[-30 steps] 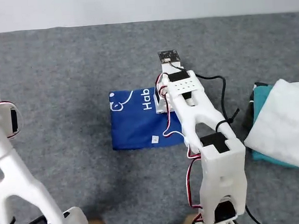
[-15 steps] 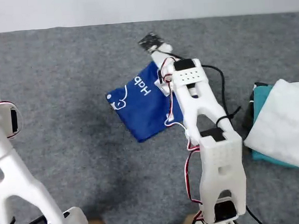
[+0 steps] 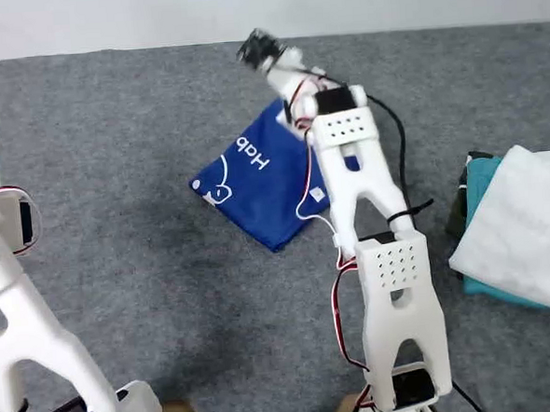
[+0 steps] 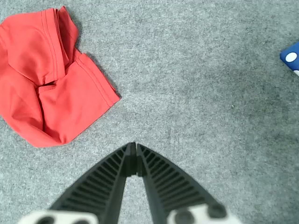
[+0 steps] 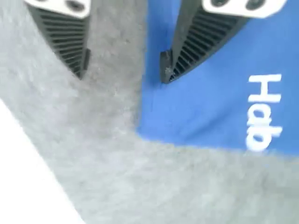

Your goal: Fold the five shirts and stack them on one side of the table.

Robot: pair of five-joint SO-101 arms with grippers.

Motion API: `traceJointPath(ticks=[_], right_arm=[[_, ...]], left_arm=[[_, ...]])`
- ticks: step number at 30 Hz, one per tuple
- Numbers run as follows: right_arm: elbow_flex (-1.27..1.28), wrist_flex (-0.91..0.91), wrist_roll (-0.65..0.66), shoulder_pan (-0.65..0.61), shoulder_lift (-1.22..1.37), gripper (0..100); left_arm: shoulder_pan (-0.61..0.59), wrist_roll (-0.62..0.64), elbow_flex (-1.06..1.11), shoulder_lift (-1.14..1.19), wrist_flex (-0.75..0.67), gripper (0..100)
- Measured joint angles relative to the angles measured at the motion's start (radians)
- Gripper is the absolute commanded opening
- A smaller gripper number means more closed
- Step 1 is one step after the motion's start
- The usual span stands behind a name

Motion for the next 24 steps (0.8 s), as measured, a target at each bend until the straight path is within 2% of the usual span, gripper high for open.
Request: traceJointPath(ticks=[6,15,20,24], right_arm=[[-0.219,0.276,-0.203,0.002,0.000,21.1],[-0.307,0.496,-0.703,0.005,0.000,25.3],[-0.307,0.624,-1.023,-0.017,0.000,28.5],[-0.307,0.646,-1.218,-0.061,0.000,34.4]], left_arm=[[0.000,0.000,0.000,0.000,0.000,1],[0.000,-0.029,0.044,0.000,0.000,1],[0.000,-0.055,0.103,0.000,0.000,1],[0.009,-0.055,0.110,0.000,0.000,1]])
